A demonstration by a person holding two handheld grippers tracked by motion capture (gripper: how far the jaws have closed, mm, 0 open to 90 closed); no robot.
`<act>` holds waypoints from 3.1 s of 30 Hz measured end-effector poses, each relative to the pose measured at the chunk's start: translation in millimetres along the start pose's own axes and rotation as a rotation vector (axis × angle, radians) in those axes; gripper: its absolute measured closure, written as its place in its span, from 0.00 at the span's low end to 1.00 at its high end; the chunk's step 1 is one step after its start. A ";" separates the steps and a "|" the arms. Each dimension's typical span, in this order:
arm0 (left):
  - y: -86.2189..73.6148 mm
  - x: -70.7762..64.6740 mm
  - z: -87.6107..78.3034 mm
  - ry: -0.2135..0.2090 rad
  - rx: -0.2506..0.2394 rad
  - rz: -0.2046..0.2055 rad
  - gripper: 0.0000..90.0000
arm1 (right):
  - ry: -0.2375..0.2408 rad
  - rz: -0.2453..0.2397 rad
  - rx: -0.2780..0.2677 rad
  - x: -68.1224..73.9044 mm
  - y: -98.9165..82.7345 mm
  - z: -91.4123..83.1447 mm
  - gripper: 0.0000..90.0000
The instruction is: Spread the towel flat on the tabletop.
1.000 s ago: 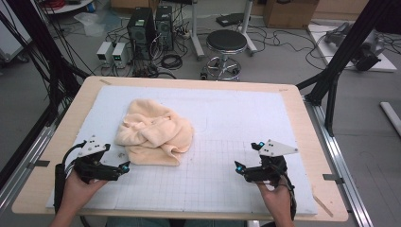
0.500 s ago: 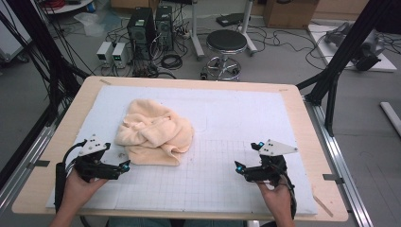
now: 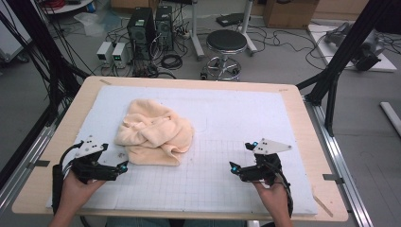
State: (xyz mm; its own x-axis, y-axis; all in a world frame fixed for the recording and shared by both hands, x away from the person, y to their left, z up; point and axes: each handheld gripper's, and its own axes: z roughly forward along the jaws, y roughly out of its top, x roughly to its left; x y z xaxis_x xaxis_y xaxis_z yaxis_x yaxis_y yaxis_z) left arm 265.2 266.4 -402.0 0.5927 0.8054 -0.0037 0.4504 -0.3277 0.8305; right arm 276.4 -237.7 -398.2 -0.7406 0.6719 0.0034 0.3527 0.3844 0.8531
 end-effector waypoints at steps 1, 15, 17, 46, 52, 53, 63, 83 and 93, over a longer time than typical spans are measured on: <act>0.0 -0.1 0.3 0.001 0.001 -0.001 0.02 | 0.012 -0.003 -0.005 -0.2 4.6 2.0 0.12; -0.7 3.6 -0.2 0.007 -0.007 -0.021 0.02 | 0.083 -0.111 0.024 20.0 64.0 47.1 0.12; -0.9 4.2 -0.4 0.007 -0.006 -0.020 0.02 | 0.108 -0.126 0.038 25.0 73.4 57.3 0.12; -0.3 7.7 0.1 0.002 -0.012 -0.018 0.02 | 0.335 -0.277 0.264 72.2 95.8 175.6 0.72; -0.3 7.3 -0.1 0.001 -0.012 -0.015 0.02 | 0.350 -0.304 0.274 63.9 95.4 168.4 0.92; -0.4 7.5 -0.2 0.000 -0.011 -0.013 0.02 | 0.350 -0.304 0.274 63.9 95.4 168.4 0.92; 0.6 5.3 -0.2 -0.003 -0.016 0.004 0.02 | 0.315 -0.266 0.209 29.8 80.2 100.0 0.92; 3.7 -8.7 3.4 -0.022 -0.017 0.035 0.02 | 0.220 -0.221 0.216 16.5 2.6 -20.4 0.92; 14.2 -25.9 11.6 -0.083 -0.032 0.087 0.07 | 0.208 -0.181 0.148 9.4 -0.4 -29.6 0.70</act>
State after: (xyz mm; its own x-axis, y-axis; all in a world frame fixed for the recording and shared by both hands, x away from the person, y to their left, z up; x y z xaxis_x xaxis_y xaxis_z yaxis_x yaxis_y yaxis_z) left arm 264.0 235.2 -396.6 0.6829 0.7301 0.0244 0.3736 -0.3778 0.8472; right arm 252.3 -250.3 -383.0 -0.8948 0.4460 -0.0220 0.2723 0.5840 0.7647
